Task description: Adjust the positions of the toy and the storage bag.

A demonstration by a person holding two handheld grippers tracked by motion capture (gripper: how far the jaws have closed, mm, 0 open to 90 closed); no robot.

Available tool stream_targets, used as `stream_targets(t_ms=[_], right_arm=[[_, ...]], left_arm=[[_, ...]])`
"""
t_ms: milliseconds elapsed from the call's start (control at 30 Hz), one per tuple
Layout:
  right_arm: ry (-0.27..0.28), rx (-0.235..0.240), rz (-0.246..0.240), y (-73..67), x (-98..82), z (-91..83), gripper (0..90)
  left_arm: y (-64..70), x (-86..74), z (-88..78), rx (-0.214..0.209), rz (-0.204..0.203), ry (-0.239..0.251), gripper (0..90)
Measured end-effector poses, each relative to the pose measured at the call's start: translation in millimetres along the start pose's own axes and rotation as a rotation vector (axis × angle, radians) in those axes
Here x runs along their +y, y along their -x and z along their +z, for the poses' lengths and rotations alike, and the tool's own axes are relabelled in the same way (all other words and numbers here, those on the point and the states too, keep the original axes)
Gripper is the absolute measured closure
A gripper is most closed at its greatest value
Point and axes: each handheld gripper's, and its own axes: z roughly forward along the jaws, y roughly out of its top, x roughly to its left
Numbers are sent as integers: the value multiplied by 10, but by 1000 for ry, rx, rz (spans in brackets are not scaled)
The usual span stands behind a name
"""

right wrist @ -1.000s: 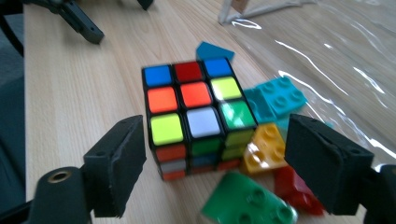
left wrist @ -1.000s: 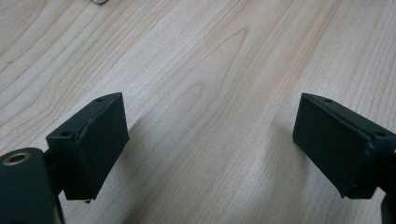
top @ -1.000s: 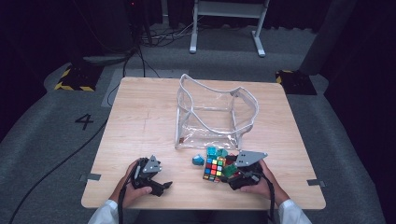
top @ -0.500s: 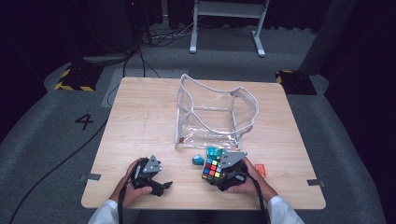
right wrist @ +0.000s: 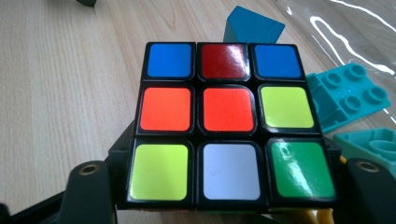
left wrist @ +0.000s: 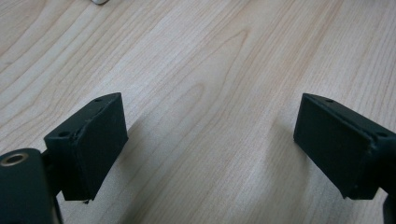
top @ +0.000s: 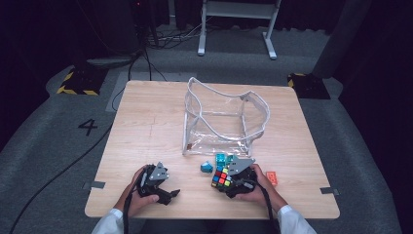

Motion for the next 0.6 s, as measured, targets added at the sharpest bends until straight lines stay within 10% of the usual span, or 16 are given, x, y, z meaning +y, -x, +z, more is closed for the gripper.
stream_targets(t_ms=[600], right_arm=[[145,-28,70,59,-55,-610,337]], left_arm=[[-1,0,-1,-1,1,-1,98]])
